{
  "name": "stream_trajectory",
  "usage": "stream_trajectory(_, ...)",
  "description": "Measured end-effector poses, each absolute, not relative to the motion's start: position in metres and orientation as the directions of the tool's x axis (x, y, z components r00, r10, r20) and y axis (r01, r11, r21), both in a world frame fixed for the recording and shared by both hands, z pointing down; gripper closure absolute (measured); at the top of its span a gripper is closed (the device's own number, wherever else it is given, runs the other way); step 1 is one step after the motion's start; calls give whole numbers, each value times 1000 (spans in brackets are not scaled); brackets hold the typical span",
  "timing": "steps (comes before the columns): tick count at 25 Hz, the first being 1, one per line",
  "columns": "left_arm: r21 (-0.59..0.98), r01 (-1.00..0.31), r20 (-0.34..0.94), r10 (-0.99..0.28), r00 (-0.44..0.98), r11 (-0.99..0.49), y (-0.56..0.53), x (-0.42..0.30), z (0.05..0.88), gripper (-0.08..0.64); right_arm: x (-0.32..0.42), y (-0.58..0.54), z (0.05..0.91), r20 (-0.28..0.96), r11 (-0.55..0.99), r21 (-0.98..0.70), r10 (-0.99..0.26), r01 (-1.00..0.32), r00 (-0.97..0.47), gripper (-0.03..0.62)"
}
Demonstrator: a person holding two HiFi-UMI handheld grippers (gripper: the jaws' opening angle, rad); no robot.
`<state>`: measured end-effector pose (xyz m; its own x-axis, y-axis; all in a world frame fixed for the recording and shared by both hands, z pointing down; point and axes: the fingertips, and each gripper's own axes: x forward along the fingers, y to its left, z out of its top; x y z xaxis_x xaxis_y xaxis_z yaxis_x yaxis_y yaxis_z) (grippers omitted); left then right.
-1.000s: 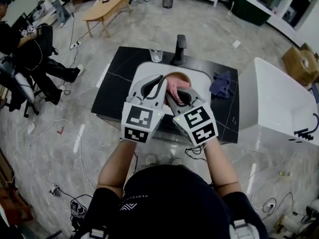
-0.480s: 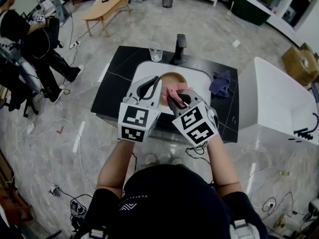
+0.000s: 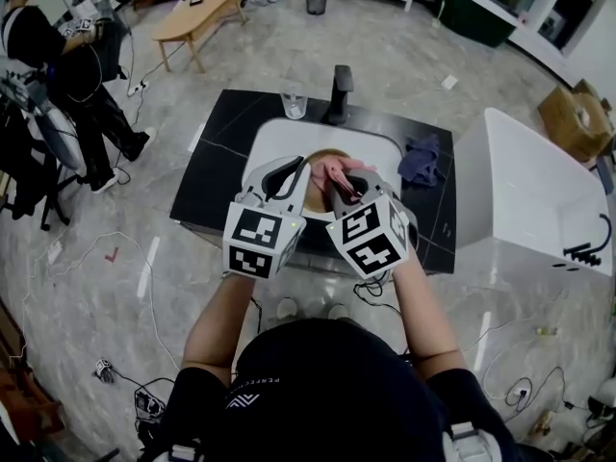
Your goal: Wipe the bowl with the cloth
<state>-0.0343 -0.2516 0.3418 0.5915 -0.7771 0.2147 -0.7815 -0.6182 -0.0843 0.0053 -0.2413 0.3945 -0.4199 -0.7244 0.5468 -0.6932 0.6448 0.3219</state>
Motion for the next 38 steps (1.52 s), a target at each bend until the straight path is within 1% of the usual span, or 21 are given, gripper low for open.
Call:
stream_trajectory(5, -59, -764, 231, -754, 615, -642, -250, -27, 349, 540, 8, -247, 389, 524, 617, 362, -755, -699, -395, 545)
stream_trajectory(8, -64, -772, 231, -762, 605, -633, -252, -27, 350, 540, 8, -247, 386, 516, 616, 362, -758, -699, -400, 545)
stream_trajectory(12, -45, -802, 221, -789, 573, -596, -260, -38, 351, 542, 4, -243, 378, 488, 629, 344, -754, -697, -439, 545)
stream_trajectory(18, -33, -866, 222, -849, 480, -499, -277, -71, 362, 543, -1, -236, 364, 435, 650, 273, -741, -710, -511, 545)
stream_trajectory(23, -25, -878, 218, -860, 462, -478, -276, -74, 365, 543, 0, -242, 356, 376, 617, 241, -771, -749, -514, 545)
stream_trajectory(30, -34, -838, 184, -828, 530, -544, -264, -49, 353, 543, 0, -255, 371, 430, 571, 269, -792, -775, -434, 545)
stream_trajectory(38, -84, -800, 204, -796, 571, -595, -259, -34, 350, 543, -5, -256, 374, 450, 587, 303, -783, -751, -430, 545)
